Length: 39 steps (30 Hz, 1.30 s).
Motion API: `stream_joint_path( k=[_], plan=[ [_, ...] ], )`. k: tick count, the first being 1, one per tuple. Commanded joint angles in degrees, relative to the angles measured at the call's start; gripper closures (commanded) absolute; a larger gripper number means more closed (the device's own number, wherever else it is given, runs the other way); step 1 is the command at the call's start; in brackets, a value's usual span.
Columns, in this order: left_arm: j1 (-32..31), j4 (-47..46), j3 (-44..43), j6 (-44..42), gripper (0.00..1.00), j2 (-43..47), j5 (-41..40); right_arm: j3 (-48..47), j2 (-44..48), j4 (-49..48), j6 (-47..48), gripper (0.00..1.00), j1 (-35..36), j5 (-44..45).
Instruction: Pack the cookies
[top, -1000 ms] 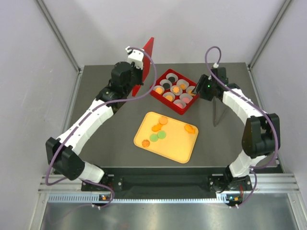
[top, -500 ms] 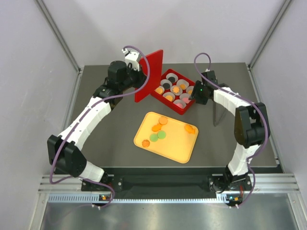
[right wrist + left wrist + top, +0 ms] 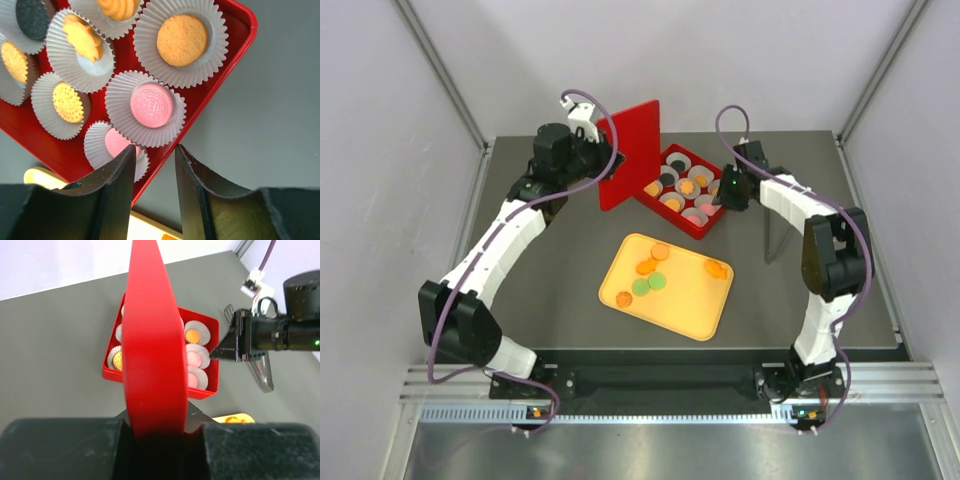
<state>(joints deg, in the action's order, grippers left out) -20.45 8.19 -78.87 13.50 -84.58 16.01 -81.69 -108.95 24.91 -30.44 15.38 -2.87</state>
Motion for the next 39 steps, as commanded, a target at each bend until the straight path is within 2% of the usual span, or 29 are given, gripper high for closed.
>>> stream_joint_path(
  k=[1,8,15,20,21,31,39],
  plan=[
    [1.99,-7.66,0.56,3.2,1.0,-1.02,3.76,-2.51,-0.65,1.2,2.31,0.63,0.97,-0.29],
    [3.66,-9.22,0.3,5.84,1.0,-3.49,7.1,-2.68,-1.09,1.73,3.63,0.66,1.15,0.41],
    [5.24,-11.17,0.56,8.21,1.0,-6.04,10.7,-5.58,-3.37,3.3,8.54,0.85,1.5,1.9],
    [6.47,-13.11,0.03,10.49,1.0,-8.5,14.04,-7.34,-4.69,3.92,12.15,0.9,2.2,4.98],
    [6.56,-13.28,-0.58,10.93,1.0,-9.02,14.66,-7.6,-4.87,4.01,12.85,0.94,2.29,5.16],
    [9.9,-15.39,-4.44,18.84,1.0,-15.78,23.88,-8.57,-6.36,1.11,23.22,1.0,2.55,9.38],
    [11.39,-19.52,-7.0,25.79,1.0,-20.54,29.86,-8.84,-7.16,-2.32,27.45,1.0,2.82,6.66]
  ],
)
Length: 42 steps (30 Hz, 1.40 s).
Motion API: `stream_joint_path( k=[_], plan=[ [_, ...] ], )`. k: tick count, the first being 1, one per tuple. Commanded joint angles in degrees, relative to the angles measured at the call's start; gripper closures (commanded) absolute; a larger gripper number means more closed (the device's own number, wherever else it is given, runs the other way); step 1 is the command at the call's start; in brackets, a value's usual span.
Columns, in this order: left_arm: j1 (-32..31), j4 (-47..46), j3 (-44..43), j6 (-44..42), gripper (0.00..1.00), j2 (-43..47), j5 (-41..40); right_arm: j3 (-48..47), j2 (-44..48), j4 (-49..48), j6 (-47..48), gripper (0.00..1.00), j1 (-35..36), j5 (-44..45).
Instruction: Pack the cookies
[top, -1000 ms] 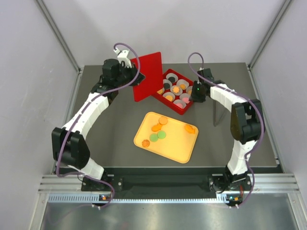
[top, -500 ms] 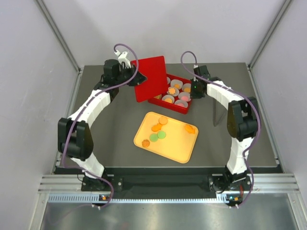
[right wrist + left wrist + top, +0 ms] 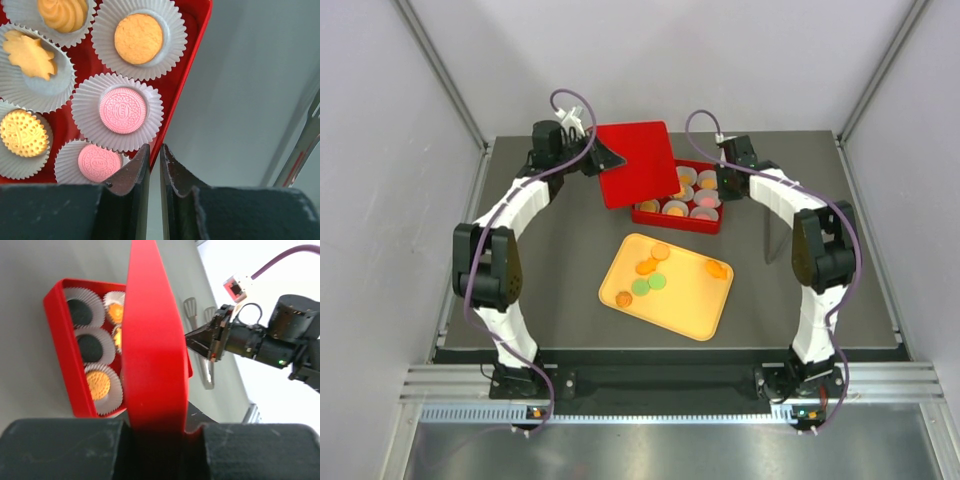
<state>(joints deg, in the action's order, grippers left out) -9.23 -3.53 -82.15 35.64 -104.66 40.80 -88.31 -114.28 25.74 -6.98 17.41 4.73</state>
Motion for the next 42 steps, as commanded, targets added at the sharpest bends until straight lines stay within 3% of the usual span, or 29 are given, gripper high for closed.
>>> stream_joint_path(
  k=[1,16,23,25,26,30,34,42],
  plan=[
    [0.18,-8.24,-4.07,4.43,1.0,-1.24,5.6,-2.3,-2.0,-3.93,4.6,1.0,0.87,-1.21],
    [1.94,-16.33,-6.35,15.41,1.0,-9.68,13.6,-2.83,-1.56,-5.52,4.96,1.0,1.4,-5.86],
    [2.12,-16.33,-7.5,16.13,1.0,-11.53,15.28,-5.82,-3.05,-3.24,4.26,1.0,1.4,-5.62],
    [2.12,-17.12,-7.59,17.0,1.0,-12.14,15.72,-6.6,-3.05,-2.63,3.21,0.95,1.31,-5.0],
    [2.12,-17.73,-7.59,17.44,1.0,-12.23,15.98,-6.78,-2.88,-2.01,2.86,0.83,1.31,-4.91],
    [2.12,-19.06,-7.5,18.76,1.0,-12.85,16.51,-8.19,-1.65,-0.51,0.48,0.61,0.7,-4.91],
    [2.12,-19.06,-7.32,18.94,1.0,-12.93,16.68,-10.21,-0.42,1.41,-2.33,0.54,-0.09,-3.07],
    [1.85,-24.75,-6.62,24.03,1.0,-14.34,18.26,-8.2,4.58,3.0,-10.23,0.54,-4.13,-6.03]
  ],
)
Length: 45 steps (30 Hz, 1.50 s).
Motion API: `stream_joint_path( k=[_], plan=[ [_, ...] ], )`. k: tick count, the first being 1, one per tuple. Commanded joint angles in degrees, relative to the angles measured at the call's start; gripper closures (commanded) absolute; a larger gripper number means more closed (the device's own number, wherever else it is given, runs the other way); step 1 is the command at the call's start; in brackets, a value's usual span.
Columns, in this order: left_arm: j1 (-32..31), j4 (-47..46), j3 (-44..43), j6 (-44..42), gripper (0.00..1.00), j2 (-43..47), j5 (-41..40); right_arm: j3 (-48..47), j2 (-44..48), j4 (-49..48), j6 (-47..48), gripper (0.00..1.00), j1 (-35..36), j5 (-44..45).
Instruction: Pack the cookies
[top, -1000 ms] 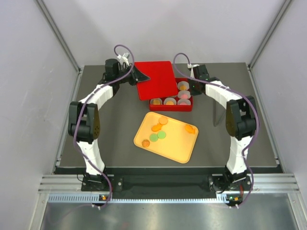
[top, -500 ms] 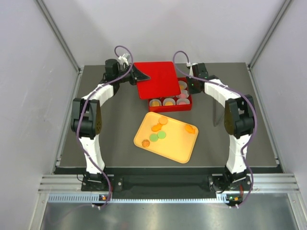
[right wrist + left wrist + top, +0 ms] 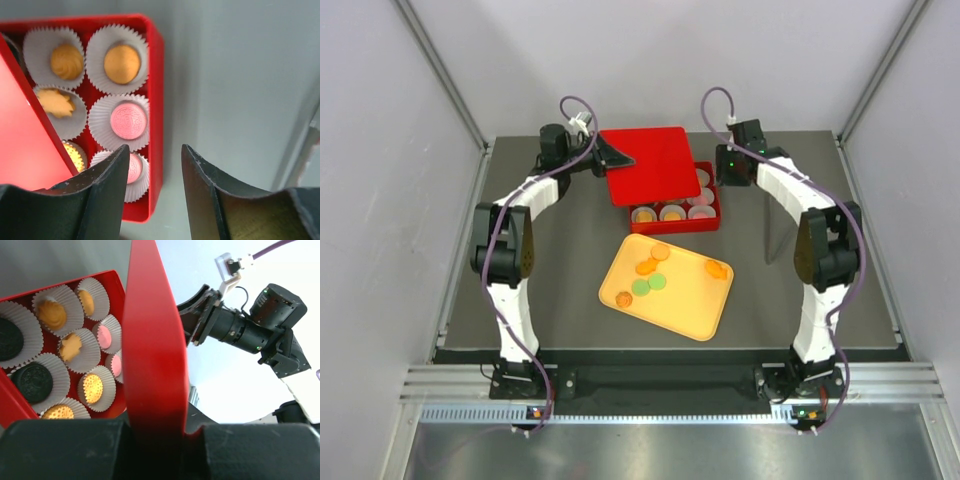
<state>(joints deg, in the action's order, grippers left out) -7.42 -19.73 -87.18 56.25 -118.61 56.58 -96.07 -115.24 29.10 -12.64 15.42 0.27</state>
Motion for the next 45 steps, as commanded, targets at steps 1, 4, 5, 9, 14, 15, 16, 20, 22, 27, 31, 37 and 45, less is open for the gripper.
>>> stream_joint_path(
  k=[1,4,5,9,14,15,16,20,22,27,31,37,45],
  plan=[
    [-0.05,-9.01,-1.33,4.04,1.0,-0.57,2.49,0.0,5.9,-0.54,-5.02,0.54,-2.41,-3.24],
    [-1.01,-9.54,-1.59,4.75,0.99,-1.54,2.57,2.45,6.96,-2.29,-6.6,0.53,-3.46,-5.45],
    [-1.19,-9.37,-1.59,4.75,0.99,-2.06,2.57,3.43,7.92,-3.17,-7.47,0.52,-3.99,-6.24],
    [-2.51,-10.07,-2.38,5.36,0.99,-3.38,2.31,9.65,10.46,-8.17,-10.11,0.46,-6.01,-10.11],
    [-4.0,-11.65,-3.7,6.85,0.99,-5.4,2.14,13.71,11.79,-14.67,-11.7,0.29,-7.33,-17.58],
    [-4.44,-11.74,-3.88,7.2,0.99,-5.58,2.22,14.59,11.88,-15.38,-11.96,0.27,-7.42,-18.37],
    [-4.62,-11.83,-4.14,7.38,0.99,-5.93,2.31,14.95,11.88,-16.0,-12.05,0.23,-7.42,-19.42],
    [-5.41,-12.35,-4.49,8.0,0.99,-7.16,1.96,16.88,11.97,-19.08,-13.28,0.16,-7.6,-20.84],
    [-5.76,-12.79,-4.93,8.44,0.99,-7.86,2.13,17.32,11.62,-20.22,-13.63,0.14,-7.51,-21.8],
    [-6.29,-13.06,-5.55,9.23,0.99,-9.01,1.87,18.11,9.43,-22.95,-15.13,0.11,-7.51,-24.09],
    [-6.38,-13.32,-5.46,9.49,0.99,-9.71,1.96,18.73,7.93,-25.4,-16.01,0.1,-7.6,-26.29],
    [-6.38,-13.41,-5.11,9.93,0.98,-10.42,2.14,18.55,4.77,-26.38,-17.24,0.11,-7.51,-28.4],
    [-6.38,-13.5,-5.02,10.37,0.96,-11.29,2.31,18.64,3.27,-26.55,-17.24,0.12,-7.42,-29.45]
  ],
)
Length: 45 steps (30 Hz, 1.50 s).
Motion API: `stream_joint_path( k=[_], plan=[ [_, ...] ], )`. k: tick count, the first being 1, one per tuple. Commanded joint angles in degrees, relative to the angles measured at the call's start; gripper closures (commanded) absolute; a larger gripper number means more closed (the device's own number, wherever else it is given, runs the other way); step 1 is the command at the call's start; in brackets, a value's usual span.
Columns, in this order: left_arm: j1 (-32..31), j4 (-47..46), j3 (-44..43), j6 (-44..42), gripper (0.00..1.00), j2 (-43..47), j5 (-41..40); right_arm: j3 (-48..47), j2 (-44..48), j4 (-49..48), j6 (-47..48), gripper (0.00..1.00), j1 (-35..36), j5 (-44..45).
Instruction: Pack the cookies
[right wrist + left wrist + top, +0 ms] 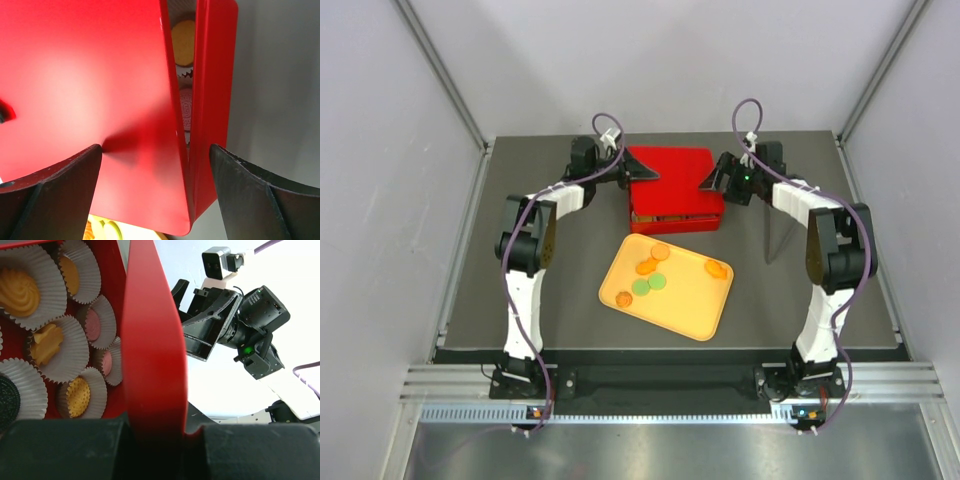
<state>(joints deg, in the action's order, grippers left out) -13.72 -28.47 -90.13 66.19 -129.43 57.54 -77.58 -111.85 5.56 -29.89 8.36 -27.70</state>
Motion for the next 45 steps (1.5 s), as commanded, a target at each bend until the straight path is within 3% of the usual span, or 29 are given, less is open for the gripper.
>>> stream_joint_path(
  k=[1,11,20,29,38,45],
  plan=[
    [-0.08,-4.75,-2.07,0.43,0.96,-0.56,1.26,0.06,-0.21,-3.01,0.09,0.13,-0.54,-1.56],
    [-0.08,-8.36,-1.19,3.94,0.93,-1.79,3.11,0.5,0.41,-2.05,0.71,0.14,-0.54,-1.21],
    [0.0,-7.3,-0.75,3.15,0.83,-1.71,2.4,0.76,-0.03,-1.52,1.06,0.16,-0.36,-1.39],
    [0.53,-5.46,-0.31,1.93,0.73,-1.0,0.65,0.24,-0.38,-0.29,1.68,0.3,-0.36,-0.77],
    [1.85,-4.05,1.36,0.87,0.62,0.4,-1.02,0.41,-0.91,0.33,2.03,0.32,-0.27,-0.25],
    [3.17,-2.38,1.53,-0.36,0.61,1.28,-1.02,0.41,-1.17,0.59,2.12,0.33,-0.1,0.28]
  ],
)
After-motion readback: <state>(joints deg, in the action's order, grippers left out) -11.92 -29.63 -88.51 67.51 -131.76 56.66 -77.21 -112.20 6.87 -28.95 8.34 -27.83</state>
